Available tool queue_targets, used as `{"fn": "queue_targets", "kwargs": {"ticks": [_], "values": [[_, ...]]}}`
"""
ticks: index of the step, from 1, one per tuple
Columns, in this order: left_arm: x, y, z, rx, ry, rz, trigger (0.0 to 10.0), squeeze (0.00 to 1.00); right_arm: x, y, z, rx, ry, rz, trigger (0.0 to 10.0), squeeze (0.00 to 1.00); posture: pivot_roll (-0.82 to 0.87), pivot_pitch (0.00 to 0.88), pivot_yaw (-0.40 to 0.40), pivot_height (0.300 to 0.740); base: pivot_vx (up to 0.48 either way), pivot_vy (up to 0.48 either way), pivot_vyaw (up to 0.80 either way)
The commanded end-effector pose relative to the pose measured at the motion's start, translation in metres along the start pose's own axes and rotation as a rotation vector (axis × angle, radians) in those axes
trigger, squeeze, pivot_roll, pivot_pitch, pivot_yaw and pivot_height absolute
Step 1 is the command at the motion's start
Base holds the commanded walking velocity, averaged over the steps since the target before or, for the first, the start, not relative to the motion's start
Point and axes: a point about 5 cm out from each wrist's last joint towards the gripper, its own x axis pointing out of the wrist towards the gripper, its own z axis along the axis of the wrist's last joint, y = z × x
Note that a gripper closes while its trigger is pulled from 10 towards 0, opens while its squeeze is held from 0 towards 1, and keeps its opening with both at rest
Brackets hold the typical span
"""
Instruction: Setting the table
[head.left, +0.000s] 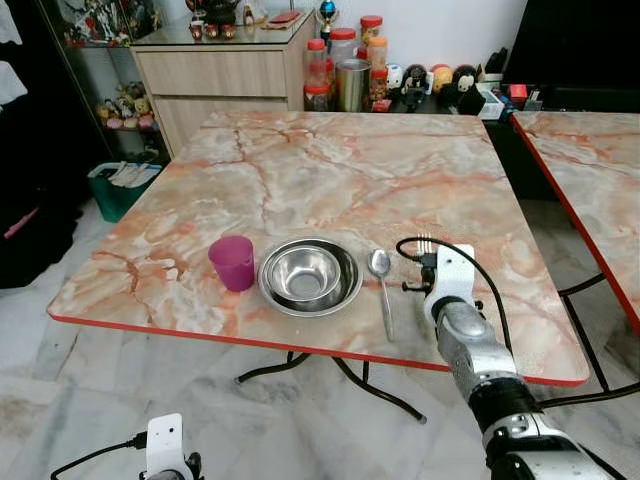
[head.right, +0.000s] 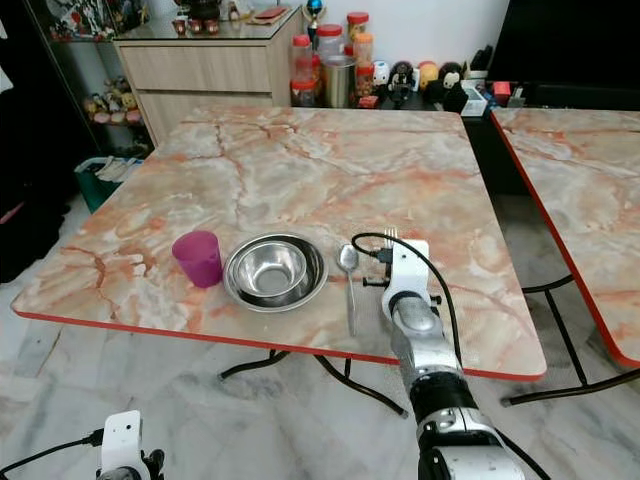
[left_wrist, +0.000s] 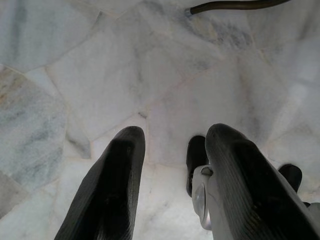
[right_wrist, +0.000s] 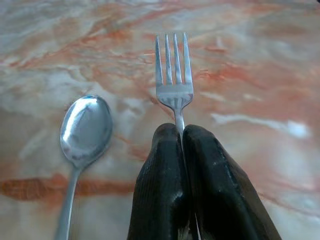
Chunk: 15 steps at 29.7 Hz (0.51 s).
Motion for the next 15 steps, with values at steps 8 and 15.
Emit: {"fn": "queue_targets", "kwargs": {"ticks": [8, 15], "values": [[-0.0006, 0.0051, -0.0047, -0.001, 0.027, 0.012, 10.0, 0.0, 0.0035, 0.0023, 0.0011, -0.016, 0.005, 0.013, 10.0, 0.0, 0.03, 0.0, 0.028, 0.74, 0.0, 0.0, 0.0], [-0.0007, 0.0055, -0.0054, -0.003, 0.028, 0.014, 10.0, 0.0, 0.0042, 0.0026, -0.0055, -0.01, 0.028, -0.003, 10.0, 0.0, 0.03, 0.0, 0.028, 0.74, 0.0, 0.0, 0.0]]}}
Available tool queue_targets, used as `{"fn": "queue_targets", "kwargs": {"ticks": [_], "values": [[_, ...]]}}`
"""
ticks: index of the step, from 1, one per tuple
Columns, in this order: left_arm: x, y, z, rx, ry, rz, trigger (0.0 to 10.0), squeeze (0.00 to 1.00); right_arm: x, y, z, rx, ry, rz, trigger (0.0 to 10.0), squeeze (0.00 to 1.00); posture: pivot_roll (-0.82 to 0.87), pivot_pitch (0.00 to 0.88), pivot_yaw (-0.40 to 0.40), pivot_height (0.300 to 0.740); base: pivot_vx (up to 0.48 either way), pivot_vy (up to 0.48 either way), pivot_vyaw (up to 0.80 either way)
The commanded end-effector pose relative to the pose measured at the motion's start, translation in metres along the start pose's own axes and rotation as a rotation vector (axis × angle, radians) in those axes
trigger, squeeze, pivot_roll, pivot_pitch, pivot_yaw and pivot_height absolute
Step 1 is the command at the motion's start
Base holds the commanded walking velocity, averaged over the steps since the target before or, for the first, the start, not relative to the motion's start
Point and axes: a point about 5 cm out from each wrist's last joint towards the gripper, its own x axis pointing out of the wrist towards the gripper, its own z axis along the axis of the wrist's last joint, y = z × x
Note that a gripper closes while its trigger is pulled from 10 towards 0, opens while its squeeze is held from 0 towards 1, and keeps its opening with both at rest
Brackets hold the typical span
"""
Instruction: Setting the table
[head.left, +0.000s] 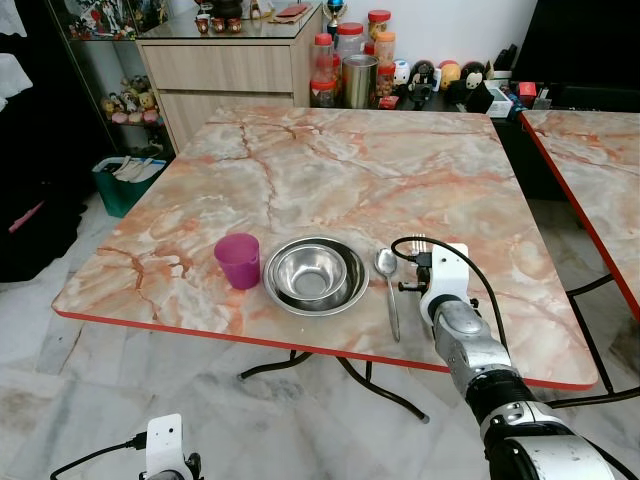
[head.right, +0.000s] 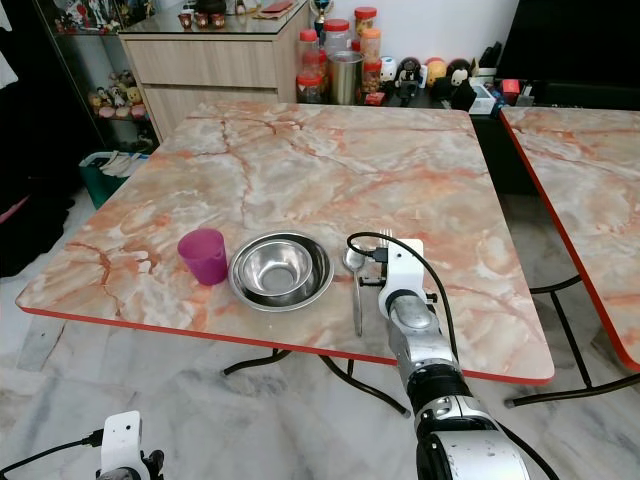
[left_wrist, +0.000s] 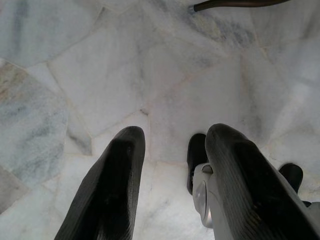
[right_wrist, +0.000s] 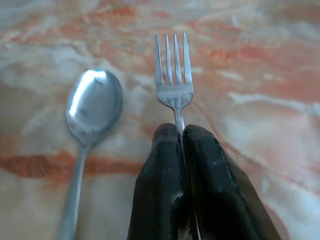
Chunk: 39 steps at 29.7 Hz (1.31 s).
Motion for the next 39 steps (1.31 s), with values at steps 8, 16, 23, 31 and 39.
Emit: {"fn": "queue_targets", "kwargs": {"ticks": [8, 16, 23, 31, 39], "values": [[-0.001, 0.005, -0.006, -0.001, 0.028, 0.013, 10.0, 0.0, 0.002, -0.001, 0.002, 0.005, -0.003, -0.022, 10.0, 0.0, 0.03, 0.0, 0.026, 0.74, 0.0, 0.0, 0.0], [-0.001, 0.005, -0.006, 0.001, 0.03, 0.014, 10.0, 0.0, 0.003, 0.0, -0.001, 0.002, 0.005, -0.017, 10.0, 0.0, 0.03, 0.0, 0.025, 0.74, 0.0, 0.0, 0.0], [-0.001, 0.006, -0.008, 0.001, 0.034, 0.016, 10.0, 0.0, 0.003, -0.001, -0.004, -0.009, 0.017, -0.008, 10.0, 0.0, 0.03, 0.0, 0.023, 0.74, 0.0, 0.0, 0.0], [-0.001, 0.005, -0.008, 0.0, 0.033, 0.016, 10.0, 0.0, 0.002, 0.001, -0.008, -0.011, 0.028, -0.006, 10.0, 0.0, 0.03, 0.0, 0.022, 0.74, 0.0, 0.0, 0.0], [-0.001, 0.005, -0.007, -0.001, 0.032, 0.015, 10.0, 0.0, 0.002, 0.001, -0.008, -0.009, 0.032, -0.005, 10.0, 0.9, 0.04, 0.0, 0.022, 0.74, 0.0, 0.0, 0.0]]}}
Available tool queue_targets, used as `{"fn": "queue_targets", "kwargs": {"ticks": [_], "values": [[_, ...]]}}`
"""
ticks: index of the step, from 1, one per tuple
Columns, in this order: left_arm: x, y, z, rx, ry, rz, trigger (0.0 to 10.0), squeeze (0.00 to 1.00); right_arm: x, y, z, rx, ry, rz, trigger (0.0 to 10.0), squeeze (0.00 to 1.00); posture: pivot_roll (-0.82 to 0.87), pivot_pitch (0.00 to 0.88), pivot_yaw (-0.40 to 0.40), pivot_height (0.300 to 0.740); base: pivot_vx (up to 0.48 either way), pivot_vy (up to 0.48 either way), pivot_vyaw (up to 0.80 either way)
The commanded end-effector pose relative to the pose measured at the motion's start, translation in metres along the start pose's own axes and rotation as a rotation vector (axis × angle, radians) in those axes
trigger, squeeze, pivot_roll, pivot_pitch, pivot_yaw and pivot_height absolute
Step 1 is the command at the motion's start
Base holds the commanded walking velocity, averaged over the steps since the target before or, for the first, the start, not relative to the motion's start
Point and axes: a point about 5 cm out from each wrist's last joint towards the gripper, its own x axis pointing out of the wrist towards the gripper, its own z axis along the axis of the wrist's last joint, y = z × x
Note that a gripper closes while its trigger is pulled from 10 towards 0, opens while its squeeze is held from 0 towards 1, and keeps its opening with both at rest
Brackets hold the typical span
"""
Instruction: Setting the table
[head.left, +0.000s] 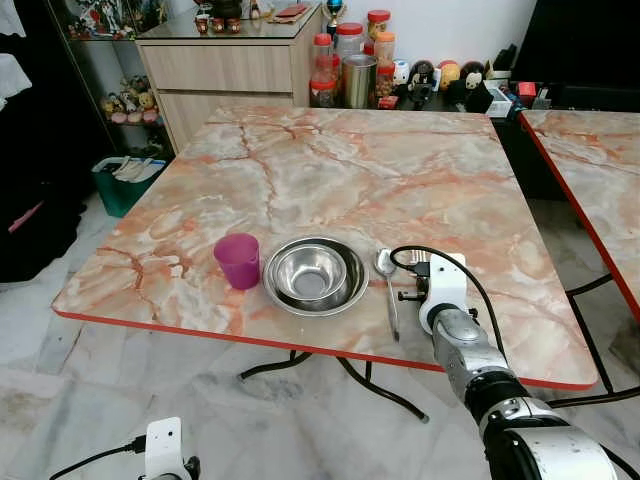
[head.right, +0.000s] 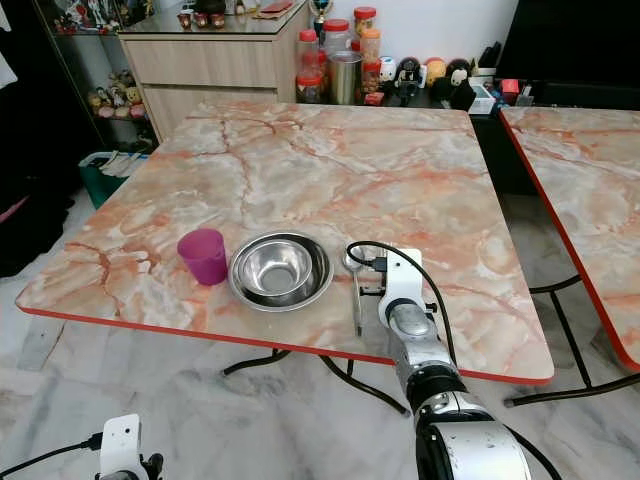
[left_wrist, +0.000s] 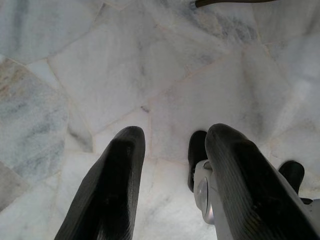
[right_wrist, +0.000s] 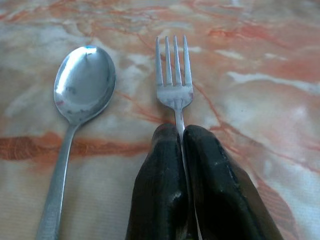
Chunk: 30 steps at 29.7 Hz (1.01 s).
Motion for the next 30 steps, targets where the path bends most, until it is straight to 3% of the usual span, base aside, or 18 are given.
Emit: {"fn": "queue_targets", "kwargs": {"ticks": [1, 4, 5, 13, 14, 15, 19, 22, 26, 28, 30], "values": [[0.0, 0.004, -0.003, -0.001, 0.022, 0.012, 10.0, 0.0, 0.001, 0.002, 0.003, -0.003, -0.004, 0.003, 10.0, 0.9, 0.04, 0.0, 0.022, 0.74, 0.0, 0.0, 0.0], [0.0, 0.004, -0.003, 0.0, 0.023, 0.012, 10.0, 0.0, 0.001, 0.002, 0.002, -0.001, -0.003, 0.004, 10.0, 0.95, 0.04, 0.0, 0.022, 0.74, 0.0, 0.0, 0.0], [0.0, 0.004, -0.004, 0.0, 0.023, 0.013, 10.0, 0.0, 0.001, 0.002, 0.002, -0.002, -0.002, 0.003, 10.0, 1.0, 0.04, 0.0, 0.022, 0.74, 0.0, 0.0, 0.0], [0.0, 0.005, -0.004, 0.001, 0.024, 0.013, 10.0, 0.0, 0.001, 0.002, 0.002, -0.002, -0.003, 0.002, 10.0, 1.0, 0.04, 0.0, 0.023, 0.74, 0.0, 0.0, 0.0], [0.0, 0.005, -0.004, 0.001, 0.024, 0.013, 10.0, 0.0, 0.001, 0.002, 0.003, 0.001, -0.018, 0.001, 10.0, 0.95, 0.04, 0.0, 0.023, 0.74, 0.0, 0.0, 0.0], [0.0, 0.005, -0.004, 0.0, 0.024, 0.012, 10.0, 0.0, 0.001, 0.001, 0.005, 0.001, -0.032, -0.004, 10.0, 0.0, 0.04, 0.0, 0.023, 0.74, 0.0, 0.0, 0.0], [0.0, 0.005, -0.004, 0.0, 0.024, 0.012, 10.0, 0.0, 0.001, 0.001, 0.006, -0.003, -0.037, -0.009, 10.0, 0.0, 0.04, 0.0, 0.023, 0.74, 0.0, 0.0, 0.0], [0.0, 0.004, -0.004, -0.006, 0.021, 0.009, 10.0, 0.0, -0.001, -0.004, 0.028, -0.026, -0.194, -0.051, 10.0, 0.0, 0.04, 0.0, 0.022, 0.74, 0.0, 0.0, 0.0], [0.0, 0.003, -0.003, -0.01, 0.014, 0.004, 10.0, 0.0, -0.005, -0.009, 0.041, -0.054, -0.3, -0.089, 10.0, 0.0, 0.03, 0.0, 0.022, 0.74, 0.0, 0.0, 0.0], [0.0, 0.003, -0.003, -0.009, 0.015, 0.003, 10.0, 0.0, -0.01, -0.013, 0.054, -0.021, -0.406, -0.116, 10.0, 0.0, 0.04, 0.0, 0.021, 0.74, 0.0, 0.0, 0.0], [0.0, 0.002, -0.004, -0.011, 0.015, 0.001, 10.0, 0.0, -0.012, -0.015, 0.059, -0.015, -0.446, -0.122, 10.0, 0.0, 0.04, 0.0, 0.022, 0.74, 0.0, 0.0, 0.0]]}}
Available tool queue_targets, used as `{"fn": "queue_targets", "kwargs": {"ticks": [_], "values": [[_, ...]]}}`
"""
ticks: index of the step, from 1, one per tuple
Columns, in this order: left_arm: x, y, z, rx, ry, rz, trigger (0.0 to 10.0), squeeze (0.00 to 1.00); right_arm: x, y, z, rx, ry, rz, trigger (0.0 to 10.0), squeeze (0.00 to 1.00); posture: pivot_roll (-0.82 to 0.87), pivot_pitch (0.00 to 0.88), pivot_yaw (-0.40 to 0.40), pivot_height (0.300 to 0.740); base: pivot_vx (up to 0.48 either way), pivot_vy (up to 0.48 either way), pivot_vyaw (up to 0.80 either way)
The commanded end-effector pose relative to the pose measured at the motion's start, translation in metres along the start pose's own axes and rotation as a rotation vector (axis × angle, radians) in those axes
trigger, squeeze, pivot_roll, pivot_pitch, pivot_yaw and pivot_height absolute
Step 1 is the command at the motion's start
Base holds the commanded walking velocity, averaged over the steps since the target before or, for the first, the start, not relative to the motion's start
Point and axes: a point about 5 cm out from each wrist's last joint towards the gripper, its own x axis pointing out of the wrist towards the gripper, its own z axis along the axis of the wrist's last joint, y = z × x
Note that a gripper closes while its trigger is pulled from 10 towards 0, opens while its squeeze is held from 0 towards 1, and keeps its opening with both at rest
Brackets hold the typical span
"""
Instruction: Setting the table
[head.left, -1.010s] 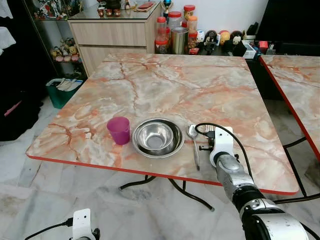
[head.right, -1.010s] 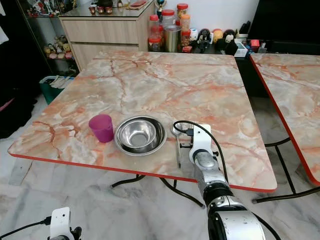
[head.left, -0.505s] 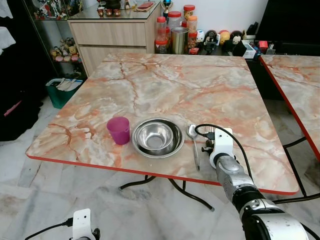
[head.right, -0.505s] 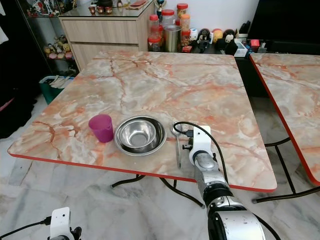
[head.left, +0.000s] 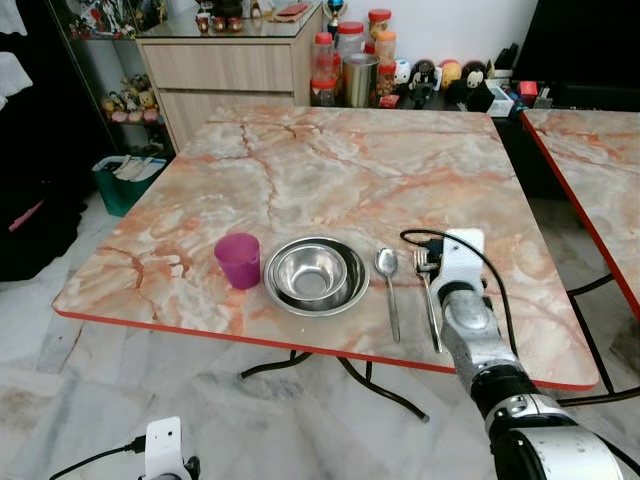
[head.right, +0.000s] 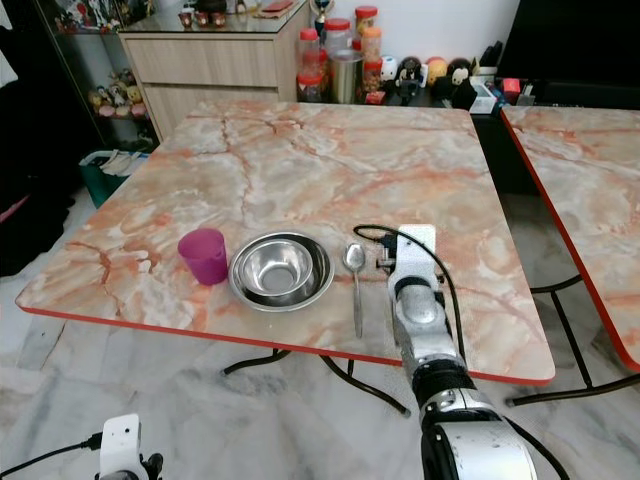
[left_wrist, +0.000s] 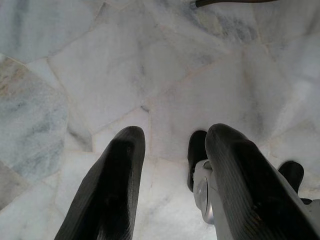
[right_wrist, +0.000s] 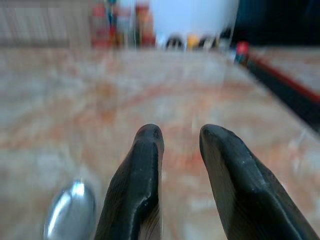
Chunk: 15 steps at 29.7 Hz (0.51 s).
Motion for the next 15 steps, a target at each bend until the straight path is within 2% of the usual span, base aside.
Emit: {"fn": "queue_targets", "kwargs": {"ticks": [1, 4, 8, 14, 15], "values": [[0.0, 0.002, -0.004, -0.01, 0.016, 0.001, 10.0, 0.0, 0.0, -0.002, 0.009, 0.007, -0.064, -0.015, 10.0, 0.0, 0.04, 0.0, 0.022, 0.74, 0.0, 0.0, 0.0], [-0.001, 0.002, -0.004, -0.023, 0.016, -0.002, 10.0, 0.0, -0.002, -0.002, 0.017, 0.029, -0.134, -0.012, 10.0, 0.0, 0.03, 0.0, 0.022, 0.74, 0.0, 0.17, 0.0], [-0.001, 0.003, -0.005, -0.024, 0.018, -0.001, 10.0, 0.0, -0.005, 0.0, 0.022, 0.035, -0.187, -0.006, 10.0, 0.0, 0.04, 0.0, 0.021, 0.74, 0.0, 0.48, 0.0], [-0.001, 0.005, -0.006, -0.024, 0.019, 0.003, 10.0, 0.0, -0.004, 0.002, 0.026, 0.015, -0.207, 0.002, 10.0, 0.0, 0.04, 0.0, 0.023, 0.74, 0.0, 0.48, 0.0], [-0.001, 0.005, -0.006, -0.024, 0.019, 0.003, 10.0, 0.0, -0.004, 0.002, 0.028, 0.007, -0.215, 0.003, 10.0, 0.0, 0.04, 0.0, 0.023, 0.74, 0.0, 0.48, 0.67]]}}
